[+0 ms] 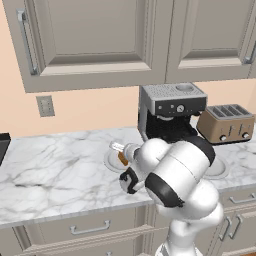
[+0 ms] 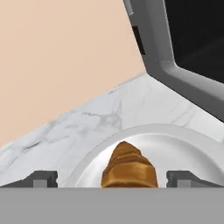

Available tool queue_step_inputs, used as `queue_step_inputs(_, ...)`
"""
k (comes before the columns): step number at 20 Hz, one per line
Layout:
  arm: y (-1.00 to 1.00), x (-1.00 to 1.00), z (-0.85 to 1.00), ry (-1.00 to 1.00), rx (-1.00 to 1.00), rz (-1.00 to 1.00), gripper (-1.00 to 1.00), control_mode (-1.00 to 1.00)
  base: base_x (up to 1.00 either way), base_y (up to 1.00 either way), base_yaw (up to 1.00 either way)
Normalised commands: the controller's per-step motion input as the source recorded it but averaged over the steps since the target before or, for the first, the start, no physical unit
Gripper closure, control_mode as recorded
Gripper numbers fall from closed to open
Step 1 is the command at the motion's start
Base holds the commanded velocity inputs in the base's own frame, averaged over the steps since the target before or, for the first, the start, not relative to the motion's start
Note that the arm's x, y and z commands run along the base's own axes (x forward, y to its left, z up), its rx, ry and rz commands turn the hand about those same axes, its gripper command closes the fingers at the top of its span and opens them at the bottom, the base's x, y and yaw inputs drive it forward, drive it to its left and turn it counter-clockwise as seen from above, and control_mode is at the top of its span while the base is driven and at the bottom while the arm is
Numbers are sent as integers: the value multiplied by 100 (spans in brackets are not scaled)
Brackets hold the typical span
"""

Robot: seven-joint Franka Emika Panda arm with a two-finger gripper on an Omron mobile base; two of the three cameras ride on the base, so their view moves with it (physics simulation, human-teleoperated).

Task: Place the pastries on the plates.

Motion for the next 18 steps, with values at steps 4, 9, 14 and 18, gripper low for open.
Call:
queue_step_inputs(4, -14, -14, 67, -13, 2, 0, -100, -100, 0, 0, 0)
queue_step_inputs(9, -15, -21, 95, 1, 1, 0, -100, -100, 0, 0, 0)
queue_step_inputs(14, -12, -50, 82, 10, 0, 0, -100, -100, 0, 0, 0)
queue_step_inputs(18, 0, -31, 50, 0, 0, 0, -100, -100, 0, 0, 0)
